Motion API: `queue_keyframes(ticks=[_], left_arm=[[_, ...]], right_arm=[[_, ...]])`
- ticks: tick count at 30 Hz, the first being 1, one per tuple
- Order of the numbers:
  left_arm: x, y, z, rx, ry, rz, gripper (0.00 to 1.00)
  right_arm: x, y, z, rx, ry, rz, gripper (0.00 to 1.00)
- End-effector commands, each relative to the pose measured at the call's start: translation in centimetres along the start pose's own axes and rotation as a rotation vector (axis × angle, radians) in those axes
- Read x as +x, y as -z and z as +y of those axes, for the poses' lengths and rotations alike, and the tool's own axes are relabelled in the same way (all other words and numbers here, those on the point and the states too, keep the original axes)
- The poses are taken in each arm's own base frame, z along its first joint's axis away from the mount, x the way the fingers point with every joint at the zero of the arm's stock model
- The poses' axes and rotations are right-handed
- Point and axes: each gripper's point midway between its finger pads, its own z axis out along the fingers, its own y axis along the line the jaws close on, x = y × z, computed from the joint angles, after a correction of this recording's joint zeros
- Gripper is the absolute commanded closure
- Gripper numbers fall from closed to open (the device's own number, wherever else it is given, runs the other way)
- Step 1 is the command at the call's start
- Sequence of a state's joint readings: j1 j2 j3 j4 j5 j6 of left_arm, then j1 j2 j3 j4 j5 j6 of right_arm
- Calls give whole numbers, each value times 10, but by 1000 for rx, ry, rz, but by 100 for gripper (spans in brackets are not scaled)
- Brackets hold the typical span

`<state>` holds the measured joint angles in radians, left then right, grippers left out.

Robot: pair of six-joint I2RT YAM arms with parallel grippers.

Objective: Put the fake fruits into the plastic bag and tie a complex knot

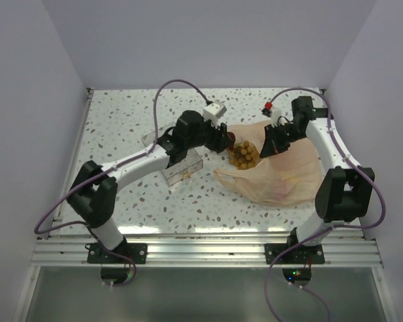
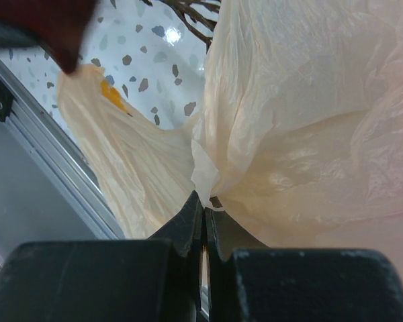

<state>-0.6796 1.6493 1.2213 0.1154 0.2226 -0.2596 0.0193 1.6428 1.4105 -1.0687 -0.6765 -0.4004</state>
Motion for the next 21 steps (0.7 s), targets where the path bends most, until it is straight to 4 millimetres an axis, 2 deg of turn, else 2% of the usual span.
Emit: queue_keyframes(ticks=[1,2,3,5,6,11,13,15,18,20,21], left_arm=[[-12,-25,-47,155,-7,-65,65],[-13,-28,-53,168,-13,-69,65],[0,-37,-60,180,-15,-44,65],[2,-47,-66,190,-5,-47,65],[12,-56,-64,188,6,-30,65],[-3,-80,-78,237,28,-90,63],[-2,-90,-83,230,10,-117,61],[0,-102,-81,207,7,-152,52],[4,-120,-60,103,8,-203,39],[4,-125,-51,67,-21,-226,27],[3,-126,-52,71,-33,-239,25]], right_arm=[[-22,17,15,-19,31,-73,100],[-24,19,16,-18,35,-79,100],[-25,21,18,-18,37,-84,100],[-27,23,20,-19,43,-93,100],[-28,23,20,-20,44,-95,100],[-21,21,19,-27,41,-70,100],[-19,20,21,-33,39,-70,100],[-19,20,21,-35,36,-71,100],[-22,21,20,-29,37,-76,100],[-21,19,20,-32,34,-74,100],[-21,19,19,-33,33,-73,100]])
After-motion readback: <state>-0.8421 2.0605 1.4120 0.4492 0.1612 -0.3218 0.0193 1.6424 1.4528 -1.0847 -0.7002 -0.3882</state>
